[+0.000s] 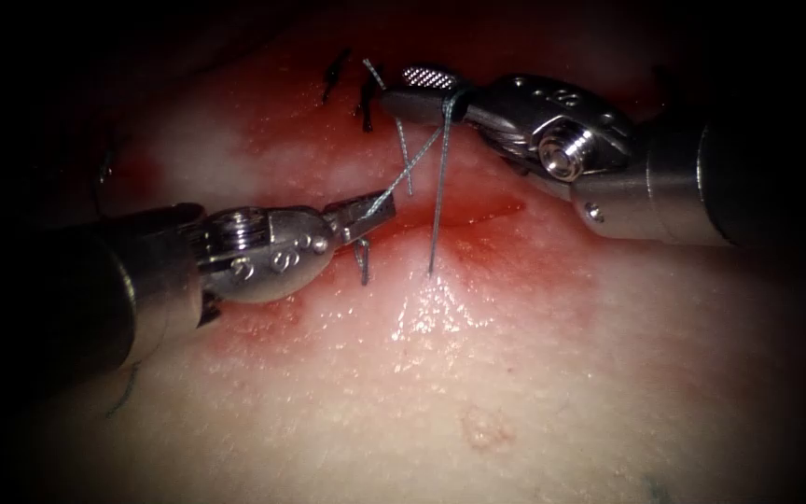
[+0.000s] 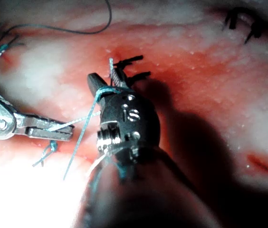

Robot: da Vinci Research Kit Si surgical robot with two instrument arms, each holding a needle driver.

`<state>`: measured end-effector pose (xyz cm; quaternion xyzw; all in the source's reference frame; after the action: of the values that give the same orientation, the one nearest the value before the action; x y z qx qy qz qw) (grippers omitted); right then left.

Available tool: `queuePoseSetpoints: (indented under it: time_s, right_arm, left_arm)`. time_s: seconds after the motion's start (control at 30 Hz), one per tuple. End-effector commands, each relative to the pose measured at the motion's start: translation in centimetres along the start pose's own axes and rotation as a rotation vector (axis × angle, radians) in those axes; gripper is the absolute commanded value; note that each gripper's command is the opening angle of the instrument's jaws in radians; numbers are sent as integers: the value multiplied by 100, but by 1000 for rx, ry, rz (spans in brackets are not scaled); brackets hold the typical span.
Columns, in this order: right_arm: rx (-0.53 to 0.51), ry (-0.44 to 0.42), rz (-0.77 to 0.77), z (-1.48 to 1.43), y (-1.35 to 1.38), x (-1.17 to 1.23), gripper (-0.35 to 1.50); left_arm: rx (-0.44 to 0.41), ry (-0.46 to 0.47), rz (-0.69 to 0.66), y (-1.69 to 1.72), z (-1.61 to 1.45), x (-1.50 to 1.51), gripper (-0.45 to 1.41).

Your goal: Wound Closure

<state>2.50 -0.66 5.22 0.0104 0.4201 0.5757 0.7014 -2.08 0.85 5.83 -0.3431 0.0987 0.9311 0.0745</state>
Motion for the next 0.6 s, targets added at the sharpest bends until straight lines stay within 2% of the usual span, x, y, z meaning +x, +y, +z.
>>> queuePoseSetpoints:
  time_s: [0.03, 0.13, 0.17, 0.2, 0.5, 0.6]
  right_arm:
    - [-1, -9, -3, 13, -8, -3, 47]
    - [-13, -35, -6, 17, -10, -4, 52]
    - [-18, -47, -8, 20, -11, -5, 60]
    - [-24, -75, -13, 25, -12, -7, 79]
    - [-36, -135, -27, 38, -11, -19, 84]
    - [-35, -144, -12, 41, -11, -21, 77]
  left_arm:
    - [-1, 1, 0, -1, 10, -1, -45]
    - [0, 1, -6, -4, 12, -2, -45]
    - [0, 1, -6, -6, 13, -3, -45]
    - [-2, -1, -6, -8, 14, -4, -45]
    - [-9, -5, -10, -9, 14, -6, -45]
    - [-12, -6, -9, -9, 14, -6, -45]
